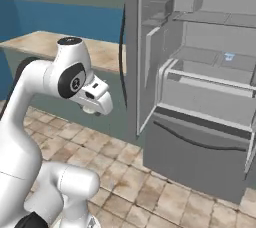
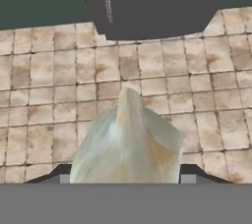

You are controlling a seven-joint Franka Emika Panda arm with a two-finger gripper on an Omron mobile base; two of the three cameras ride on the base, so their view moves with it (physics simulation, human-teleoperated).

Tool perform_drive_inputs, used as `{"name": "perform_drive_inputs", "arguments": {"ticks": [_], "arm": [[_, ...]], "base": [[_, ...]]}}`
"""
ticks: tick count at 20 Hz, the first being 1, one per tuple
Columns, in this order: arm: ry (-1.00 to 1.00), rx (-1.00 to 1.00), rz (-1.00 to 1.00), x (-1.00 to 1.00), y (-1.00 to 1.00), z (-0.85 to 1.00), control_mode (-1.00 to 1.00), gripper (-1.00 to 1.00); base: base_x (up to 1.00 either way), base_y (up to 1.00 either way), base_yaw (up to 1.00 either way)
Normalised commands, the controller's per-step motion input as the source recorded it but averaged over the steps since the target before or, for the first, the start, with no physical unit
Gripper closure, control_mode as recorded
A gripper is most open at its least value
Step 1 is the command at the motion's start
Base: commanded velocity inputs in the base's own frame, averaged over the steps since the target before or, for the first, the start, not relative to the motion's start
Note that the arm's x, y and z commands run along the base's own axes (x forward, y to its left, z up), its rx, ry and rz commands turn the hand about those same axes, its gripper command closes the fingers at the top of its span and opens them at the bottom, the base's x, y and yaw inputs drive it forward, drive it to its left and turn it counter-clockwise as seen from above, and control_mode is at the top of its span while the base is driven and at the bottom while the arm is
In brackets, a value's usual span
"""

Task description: Retrieve the bottle and the shaker from the cabinet and place them next to the mixing bowl on the counter. Then add garlic from the fridge to the mixing bowl.

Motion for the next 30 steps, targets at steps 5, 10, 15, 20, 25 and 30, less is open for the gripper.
{"name": "perform_drive_inputs", "arguments": {"ticks": [5,10,15,20,25,30], "arm": [[0.00,0.00,0.00,0.00,0.00,0.00,1.00,1.00],[0.00,0.00,0.00,0.00,0.00,0.00,1.00,1.00],[0.00,0.00,0.00,0.00,0.00,0.00,1.00,1.00],[0.00,0.00,0.00,0.00,0.00,0.00,1.00,1.00],[0.00,0.00,0.00,0.00,0.00,0.00,1.00,1.00],[0.00,0.00,0.00,0.00,0.00,0.00,1.00,1.00]], "base": [[-0.21,0.66,0.81],[-0.47,0.49,0.74],[-0.36,0.57,0.70],[-0.33,0.50,0.59],[-0.34,0.39,0.49],[-0.47,0.14,0.39]]}}
